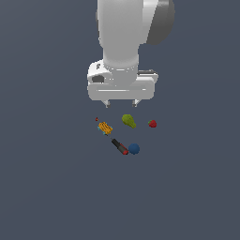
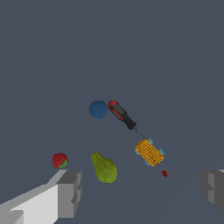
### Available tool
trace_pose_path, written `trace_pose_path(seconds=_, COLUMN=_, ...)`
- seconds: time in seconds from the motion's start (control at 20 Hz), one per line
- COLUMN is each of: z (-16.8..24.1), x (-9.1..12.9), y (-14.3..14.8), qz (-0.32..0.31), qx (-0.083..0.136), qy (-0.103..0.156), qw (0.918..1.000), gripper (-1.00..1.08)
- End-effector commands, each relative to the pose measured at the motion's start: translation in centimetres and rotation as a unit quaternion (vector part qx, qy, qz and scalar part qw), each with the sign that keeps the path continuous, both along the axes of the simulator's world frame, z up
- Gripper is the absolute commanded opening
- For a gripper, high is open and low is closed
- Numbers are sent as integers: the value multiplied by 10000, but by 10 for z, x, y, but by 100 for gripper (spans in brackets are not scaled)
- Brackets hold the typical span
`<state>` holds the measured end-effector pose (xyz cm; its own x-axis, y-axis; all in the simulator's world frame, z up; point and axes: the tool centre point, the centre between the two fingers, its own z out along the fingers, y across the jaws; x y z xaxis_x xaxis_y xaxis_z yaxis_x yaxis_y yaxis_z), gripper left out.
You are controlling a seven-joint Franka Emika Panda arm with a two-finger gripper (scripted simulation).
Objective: Pick up a designated object from a clutter of objects.
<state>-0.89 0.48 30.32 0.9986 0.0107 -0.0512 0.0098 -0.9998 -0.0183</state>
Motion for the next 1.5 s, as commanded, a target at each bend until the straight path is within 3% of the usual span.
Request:
trace_pose_path(seconds=0.0, z=0, x=0, y=0, qz=0, qx=0, qy=0, qw=10000, gripper=100)
trace_pose_path(seconds=0.4, z=6, x=4, y=23, qz=409, qx=-103, qy=-72, qw=9991, gripper=100)
trace_pose_path(seconds=0.8, z=-1, x=4, y=28, qz=441, qx=-116, qy=-78, qw=9989, gripper=100)
trace_pose_path(seconds=1.45, z=-73, x=-10, y=76, qz=782, qx=-203, qy=-135, qw=9966, gripper=100)
